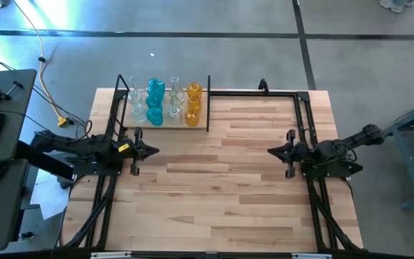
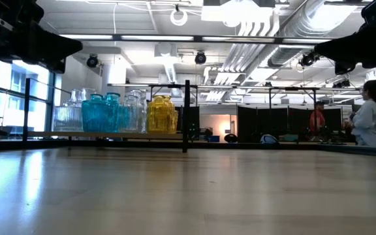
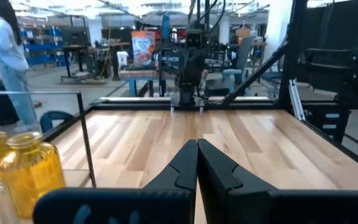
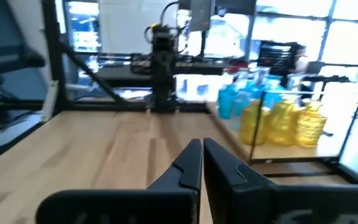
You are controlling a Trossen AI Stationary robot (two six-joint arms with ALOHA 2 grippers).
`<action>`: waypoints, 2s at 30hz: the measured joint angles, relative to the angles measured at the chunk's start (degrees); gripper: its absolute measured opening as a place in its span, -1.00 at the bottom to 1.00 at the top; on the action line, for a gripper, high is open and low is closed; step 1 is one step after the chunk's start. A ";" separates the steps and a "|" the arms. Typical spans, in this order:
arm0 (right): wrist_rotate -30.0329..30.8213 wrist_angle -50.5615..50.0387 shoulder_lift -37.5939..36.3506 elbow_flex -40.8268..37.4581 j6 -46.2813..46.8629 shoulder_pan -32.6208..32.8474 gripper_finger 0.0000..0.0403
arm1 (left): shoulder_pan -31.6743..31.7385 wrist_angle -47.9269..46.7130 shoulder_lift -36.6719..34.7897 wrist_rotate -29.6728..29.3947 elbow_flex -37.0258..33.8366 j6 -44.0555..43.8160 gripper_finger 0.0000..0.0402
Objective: Sort vases onto shelf
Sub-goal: Return to Home Position
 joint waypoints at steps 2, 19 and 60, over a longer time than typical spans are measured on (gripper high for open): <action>1.88 0.06 -0.83 0.00 -0.97 -0.02 -1.00 | 0.79 -2.27 -2.27 0.05 0.04 1.19 -1.00; 6.06 0.09 -0.61 -0.04 -1.16 -1.76 -1.00 | 21.11 -3.99 -4.84 22.18 0.07 -0.70 -1.00; 12.90 -0.54 10.58 0.76 7.60 -23.52 -1.00 | 41.55 -4.90 4.23 9.77 0.07 0.49 -1.00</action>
